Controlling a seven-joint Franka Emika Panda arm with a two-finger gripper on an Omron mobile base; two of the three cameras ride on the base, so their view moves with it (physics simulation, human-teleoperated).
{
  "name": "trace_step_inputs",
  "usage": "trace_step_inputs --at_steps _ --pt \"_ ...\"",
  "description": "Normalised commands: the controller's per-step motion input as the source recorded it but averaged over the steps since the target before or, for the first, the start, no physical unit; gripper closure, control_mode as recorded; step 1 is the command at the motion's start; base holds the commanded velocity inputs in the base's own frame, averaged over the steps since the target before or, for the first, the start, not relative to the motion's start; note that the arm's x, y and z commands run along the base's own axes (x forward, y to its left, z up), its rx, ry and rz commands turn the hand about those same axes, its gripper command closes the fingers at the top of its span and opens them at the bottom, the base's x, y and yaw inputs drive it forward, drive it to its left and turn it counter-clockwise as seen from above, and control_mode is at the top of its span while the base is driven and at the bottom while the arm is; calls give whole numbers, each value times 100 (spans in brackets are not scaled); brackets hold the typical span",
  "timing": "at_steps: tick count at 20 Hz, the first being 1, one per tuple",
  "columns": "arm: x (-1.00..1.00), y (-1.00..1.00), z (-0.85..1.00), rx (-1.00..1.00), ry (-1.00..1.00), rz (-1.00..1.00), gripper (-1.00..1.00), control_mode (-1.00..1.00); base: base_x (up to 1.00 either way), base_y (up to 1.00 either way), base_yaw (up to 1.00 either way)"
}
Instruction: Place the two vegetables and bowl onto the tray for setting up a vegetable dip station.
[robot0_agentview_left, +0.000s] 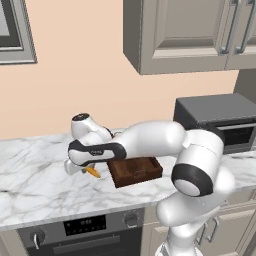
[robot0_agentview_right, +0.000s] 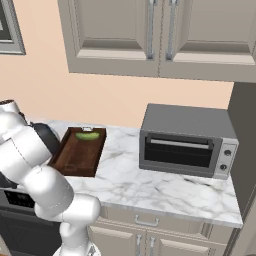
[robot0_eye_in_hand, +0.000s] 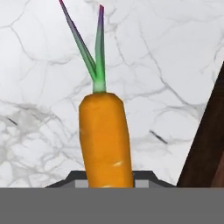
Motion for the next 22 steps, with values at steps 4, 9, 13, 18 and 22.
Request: trace_step_inputs --at_steps 4,9,13,18,22 --pt "23 -52 6 0 -2 14 100 -100 0 0 0" --pt "24 -56 4 0 -2 16 100 -100 0 0 0" --pt "25 -43 1 0 0 18 100 -100 0 0 0" --pt "34 -43 3 0 0 20 100 -100 0 0 0" --pt "40 -42 4 0 0 20 100 -100 0 0 0"
